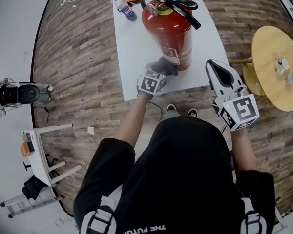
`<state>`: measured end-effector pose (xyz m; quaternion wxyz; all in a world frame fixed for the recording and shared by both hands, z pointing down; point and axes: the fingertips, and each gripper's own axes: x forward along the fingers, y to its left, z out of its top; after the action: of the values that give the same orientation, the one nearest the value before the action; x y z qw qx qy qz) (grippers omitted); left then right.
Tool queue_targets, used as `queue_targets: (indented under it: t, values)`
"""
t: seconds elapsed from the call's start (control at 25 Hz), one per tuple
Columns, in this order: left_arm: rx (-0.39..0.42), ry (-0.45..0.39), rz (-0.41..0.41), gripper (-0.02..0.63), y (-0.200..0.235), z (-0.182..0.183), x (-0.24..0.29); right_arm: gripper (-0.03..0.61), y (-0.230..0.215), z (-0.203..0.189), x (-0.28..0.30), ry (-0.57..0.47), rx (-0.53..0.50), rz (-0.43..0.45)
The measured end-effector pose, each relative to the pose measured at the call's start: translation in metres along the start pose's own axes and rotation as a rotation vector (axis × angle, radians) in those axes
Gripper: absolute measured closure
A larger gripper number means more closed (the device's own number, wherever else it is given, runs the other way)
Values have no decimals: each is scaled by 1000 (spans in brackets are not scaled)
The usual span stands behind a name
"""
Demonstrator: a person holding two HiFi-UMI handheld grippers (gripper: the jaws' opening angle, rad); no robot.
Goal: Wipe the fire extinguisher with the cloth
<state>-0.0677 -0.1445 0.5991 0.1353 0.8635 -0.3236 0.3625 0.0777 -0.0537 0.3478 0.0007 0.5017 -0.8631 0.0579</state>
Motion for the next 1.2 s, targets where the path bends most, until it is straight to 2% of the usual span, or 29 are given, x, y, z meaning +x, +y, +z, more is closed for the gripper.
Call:
queue_targets:
  t: [0.16,0.32,0.36,0.48,0.56,0.76,0.84,0.88,0.96,1.04,1.12,1.2]
  values:
    - [3,18,-44,518,-36,-10,5,560,-1,2,4,-4,-6,0]
    - [20,-23,-96,518,-79,6,14,560,-4,5,0,-10,-15,-17]
    - [-2,-38,-97,518,-85,13,15,560,-6,6,-2,-11,-18,-24]
    - [-148,-77,-84,518,-89,33,1,560,-11,7,-12,-10,-23,-52]
    - [-170,-153,-85,518,-91,66,-28,560,-17,7,-20,-7,-21,-72]
    - [-46,-497,-102,518,-99,208,-152,560,-32,11,-35,-1,-28,-108]
    - [-48,-581,-124,518,-98,243,-190,560,-33,13,-39,0,-38,-117]
    - [-40,-598,-122,518,-97,250,-200,560,-33,13,-40,-1,-44,-120]
    - [-7,-602,-81,518,-95,248,-202,560,-34,12,-42,6,-59,-127]
    - [11,-585,-31,518,-91,230,-186,560,-37,11,-45,13,-71,-135]
    - [-5,-519,-13,518,-87,197,-157,560,-39,10,-48,17,-68,-141]
    - [0,-407,-6,518,-88,156,-117,560,-39,8,-52,19,-62,-146]
